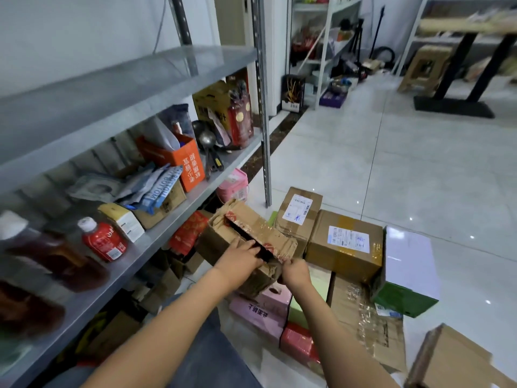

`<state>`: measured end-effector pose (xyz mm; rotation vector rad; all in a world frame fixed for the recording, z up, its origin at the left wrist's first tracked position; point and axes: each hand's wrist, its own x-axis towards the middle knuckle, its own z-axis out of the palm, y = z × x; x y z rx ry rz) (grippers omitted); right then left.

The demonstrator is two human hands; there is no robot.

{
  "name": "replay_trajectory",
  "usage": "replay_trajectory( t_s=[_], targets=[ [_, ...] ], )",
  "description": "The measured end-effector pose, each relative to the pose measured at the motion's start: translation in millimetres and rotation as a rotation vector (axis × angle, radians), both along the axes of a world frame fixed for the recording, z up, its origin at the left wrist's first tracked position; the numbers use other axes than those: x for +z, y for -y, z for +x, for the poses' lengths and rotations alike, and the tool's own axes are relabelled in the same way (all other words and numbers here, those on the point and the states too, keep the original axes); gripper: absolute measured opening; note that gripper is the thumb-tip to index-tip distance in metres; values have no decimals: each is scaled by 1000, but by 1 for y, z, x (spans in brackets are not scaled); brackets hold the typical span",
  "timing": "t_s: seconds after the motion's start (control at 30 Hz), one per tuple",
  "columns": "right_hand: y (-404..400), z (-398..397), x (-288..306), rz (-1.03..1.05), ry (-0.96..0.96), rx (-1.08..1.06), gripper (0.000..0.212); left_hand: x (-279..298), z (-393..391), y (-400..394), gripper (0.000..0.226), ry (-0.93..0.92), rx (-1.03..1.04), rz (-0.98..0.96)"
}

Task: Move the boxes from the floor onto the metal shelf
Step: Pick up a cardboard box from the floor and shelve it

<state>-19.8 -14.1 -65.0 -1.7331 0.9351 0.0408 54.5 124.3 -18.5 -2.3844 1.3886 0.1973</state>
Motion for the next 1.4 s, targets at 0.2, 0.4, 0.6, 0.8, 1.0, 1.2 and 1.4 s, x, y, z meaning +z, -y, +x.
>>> replay_trajectory(
  t_s=[0.2, 0.4, 0.6, 0.8, 1.0, 1.2, 1.4],
  targets=[
    [5, -7, 62, 95, 219, -195, 46, 66, 4, 3, 27, -2, -2, -258],
    [8, -14, 142, 48, 481, -128, 29, 134, -6, -9, 23, -187, 213, -709],
    [-3, -19, 195, 11, 559, -137, 54, 176, -19, -27, 17, -259, 311, -1011],
    [-29, -7, 229, 119, 668, -123, 63, 222, -24, -65, 18, -313, 407, -1264],
    [-64, 16, 257, 323, 856, 85, 66, 256, -11, -122, 13, -345, 556, -1636],
    [-114, 53, 279, 398, 756, 501, 51, 286, -11, -195, 20, -352, 769, -1940],
    [-188, 73, 306, 525, 747, 776, 40, 316, -26, -280, 15, -446, 946, -2311]
  ],
)
